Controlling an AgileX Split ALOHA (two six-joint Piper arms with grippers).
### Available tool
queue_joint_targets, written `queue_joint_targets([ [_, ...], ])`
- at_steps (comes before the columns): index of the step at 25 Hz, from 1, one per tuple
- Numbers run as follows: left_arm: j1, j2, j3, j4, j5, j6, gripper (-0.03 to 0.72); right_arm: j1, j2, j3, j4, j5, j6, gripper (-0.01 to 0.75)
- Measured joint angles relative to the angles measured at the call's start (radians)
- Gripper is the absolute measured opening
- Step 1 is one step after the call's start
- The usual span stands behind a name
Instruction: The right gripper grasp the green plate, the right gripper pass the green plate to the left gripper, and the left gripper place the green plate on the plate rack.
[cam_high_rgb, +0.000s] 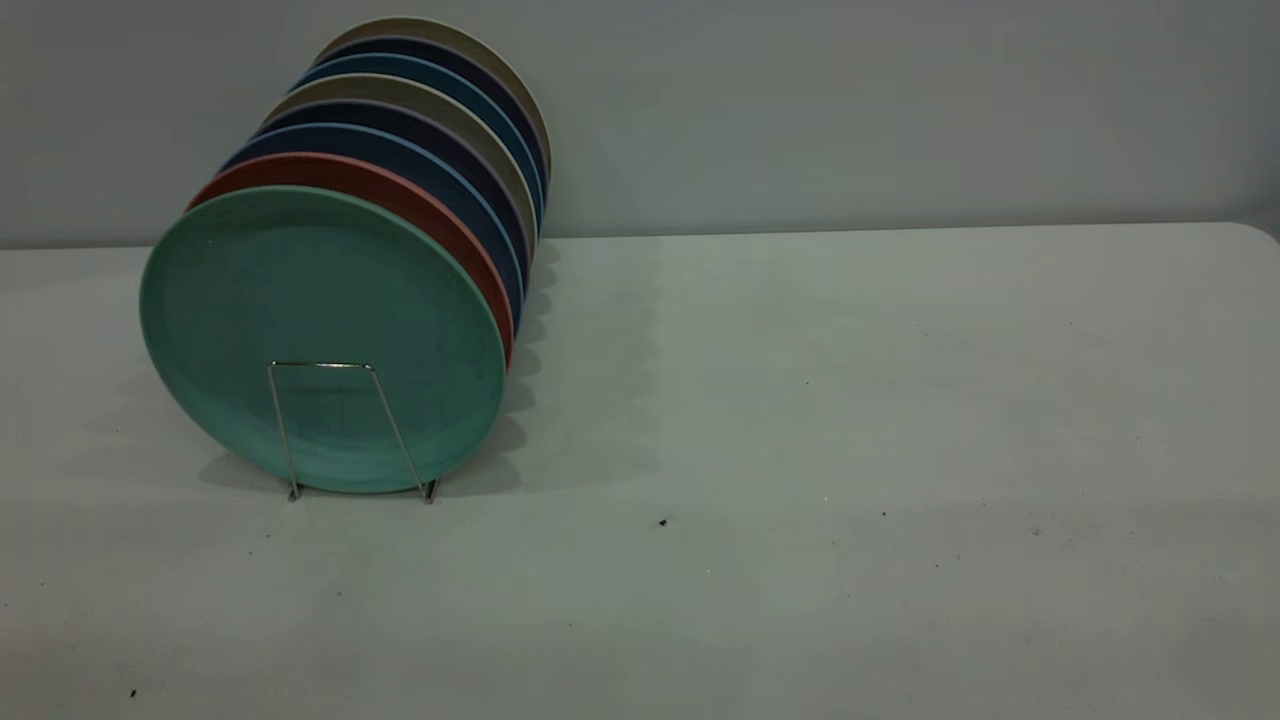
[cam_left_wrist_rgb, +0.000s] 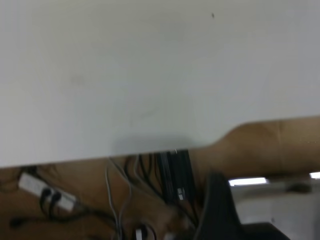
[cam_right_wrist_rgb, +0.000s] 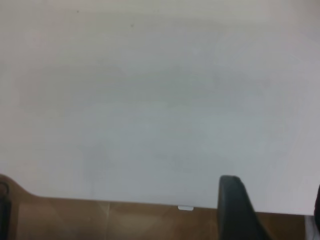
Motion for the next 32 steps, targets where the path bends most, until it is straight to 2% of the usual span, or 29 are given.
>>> queue_joint_targets([
  [13,0.0,-0.259,0.0,0.002,0.003,0.0,0.534,-0.004,-0.013,0.0,0.0,-0.001,0.0,0.334],
  [25,0.0,-0.415,0.0,0.002,0.012,0.0,0.534,-0.142,-0.265,0.0,0.0,0.004,0.001,0.264],
  [32,0.0,-0.449,0.0,0.002,0.02,0.0,0.534,-0.161,-0.266,0.0,0.0,0.004,0.002,0.241],
])
